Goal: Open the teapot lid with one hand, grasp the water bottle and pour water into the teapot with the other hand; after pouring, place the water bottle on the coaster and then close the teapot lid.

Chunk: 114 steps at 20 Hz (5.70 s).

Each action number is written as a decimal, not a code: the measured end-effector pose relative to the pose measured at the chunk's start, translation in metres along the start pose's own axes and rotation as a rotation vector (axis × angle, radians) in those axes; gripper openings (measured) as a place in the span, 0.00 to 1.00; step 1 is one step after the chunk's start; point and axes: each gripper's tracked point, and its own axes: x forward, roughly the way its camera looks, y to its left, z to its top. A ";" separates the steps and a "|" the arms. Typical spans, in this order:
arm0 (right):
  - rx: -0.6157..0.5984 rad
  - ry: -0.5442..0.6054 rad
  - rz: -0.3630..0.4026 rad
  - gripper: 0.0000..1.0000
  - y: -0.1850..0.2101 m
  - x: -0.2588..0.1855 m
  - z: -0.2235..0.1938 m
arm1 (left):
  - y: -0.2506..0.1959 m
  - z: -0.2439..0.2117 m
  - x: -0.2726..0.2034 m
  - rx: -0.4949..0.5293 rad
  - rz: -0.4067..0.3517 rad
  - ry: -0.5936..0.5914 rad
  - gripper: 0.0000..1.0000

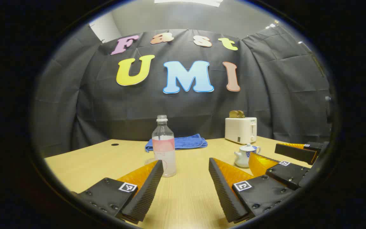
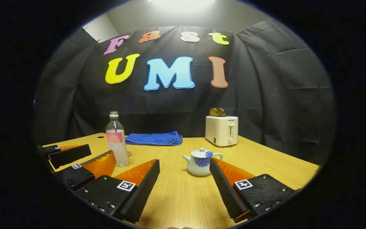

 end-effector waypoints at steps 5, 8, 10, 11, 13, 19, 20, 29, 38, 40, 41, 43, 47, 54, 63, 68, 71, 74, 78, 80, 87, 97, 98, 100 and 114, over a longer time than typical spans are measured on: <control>0.000 0.000 0.000 0.97 0.000 0.000 0.000 | 0.000 0.000 0.000 0.000 0.000 0.000 0.99; 0.030 -0.055 0.028 0.97 0.007 0.009 0.008 | 0.000 0.005 0.003 -0.025 0.025 -0.025 0.99; 0.044 -0.048 -0.014 0.97 0.005 0.007 0.009 | 0.001 -0.001 0.000 -0.030 0.025 0.010 0.99; 0.048 -0.045 -0.037 0.97 0.004 0.005 0.008 | 0.002 0.000 0.000 -0.019 0.024 0.008 0.99; 0.060 -0.037 -0.034 0.97 0.006 0.003 0.008 | 0.003 0.000 0.001 -0.011 0.023 0.005 0.99; 0.070 -0.030 -0.001 0.96 0.007 0.006 0.006 | -0.001 0.001 0.002 -0.012 -0.008 0.003 0.99; 0.087 -0.028 0.000 0.96 0.006 0.005 0.008 | -0.001 0.001 0.004 -0.011 -0.014 0.005 0.99; 0.080 0.031 -0.031 0.95 0.003 0.005 0.005 | 0.000 0.014 0.024 -0.014 -0.053 -0.032 0.99; 0.048 0.030 -0.083 0.84 -0.013 0.029 0.009 | 0.027 0.016 0.024 -0.081 -0.025 -0.013 0.99; 0.025 0.024 -0.085 0.84 -0.014 0.039 0.011 | 0.033 0.022 0.017 -0.062 -0.012 -0.027 0.99; 0.024 0.032 -0.089 0.83 -0.015 0.042 0.010 | 0.036 0.025 0.015 -0.047 -0.007 -0.034 0.99; 0.027 0.042 -0.091 0.81 -0.018 0.049 0.008 | 0.038 0.032 0.011 -0.029 0.000 -0.051 0.99; 0.029 0.068 -0.108 0.60 -0.025 0.065 0.001 | 0.040 0.029 0.008 -0.036 -0.004 -0.046 0.99; 0.020 0.076 -0.121 0.25 -0.028 0.073 0.000 | 0.042 0.029 0.010 -0.032 -0.002 -0.048 0.99; -0.007 0.067 -0.117 0.03 -0.028 0.076 0.002 | 0.045 0.030 0.011 -0.025 0.007 -0.048 0.99; -0.007 0.029 -0.108 0.03 -0.027 0.072 0.013 | 0.042 0.021 0.015 -0.029 0.002 -0.031 0.99; -0.006 0.006 -0.100 0.03 -0.025 0.069 0.020 | 0.041 0.018 0.018 -0.033 0.002 -0.024 0.99; -0.013 -0.012 -0.087 0.03 -0.021 0.063 0.027 | 0.039 0.016 0.023 -0.030 -0.003 -0.031 0.99; -0.029 -0.039 -0.062 0.03 -0.015 0.043 0.036 | 0.037 0.017 0.038 -0.031 -0.014 -0.034 0.99; -0.024 -0.049 -0.048 0.03 -0.012 0.030 0.038 | 0.038 0.017 0.052 -0.025 -0.010 -0.035 0.99; -0.024 -0.100 -0.027 0.03 -0.007 -0.012 0.047 | 0.043 -0.013 0.097 -0.069 -0.010 0.075 0.99; -0.024 -0.098 -0.030 0.03 -0.014 -0.026 0.041 | 0.044 0.005 0.131 -0.045 0.002 0.026 0.99; -0.024 -0.098 -0.029 0.03 -0.014 -0.026 0.042 | 0.046 0.005 0.133 -0.049 0.005 0.028 0.99; -0.022 -0.098 -0.027 0.03 -0.013 -0.027 0.041 | 0.050 0.004 0.138 -0.045 0.016 0.025 0.99; -0.021 -0.093 -0.011 0.03 -0.009 -0.042 0.038 | 0.045 0.000 0.161 -0.012 0.014 0.026 0.89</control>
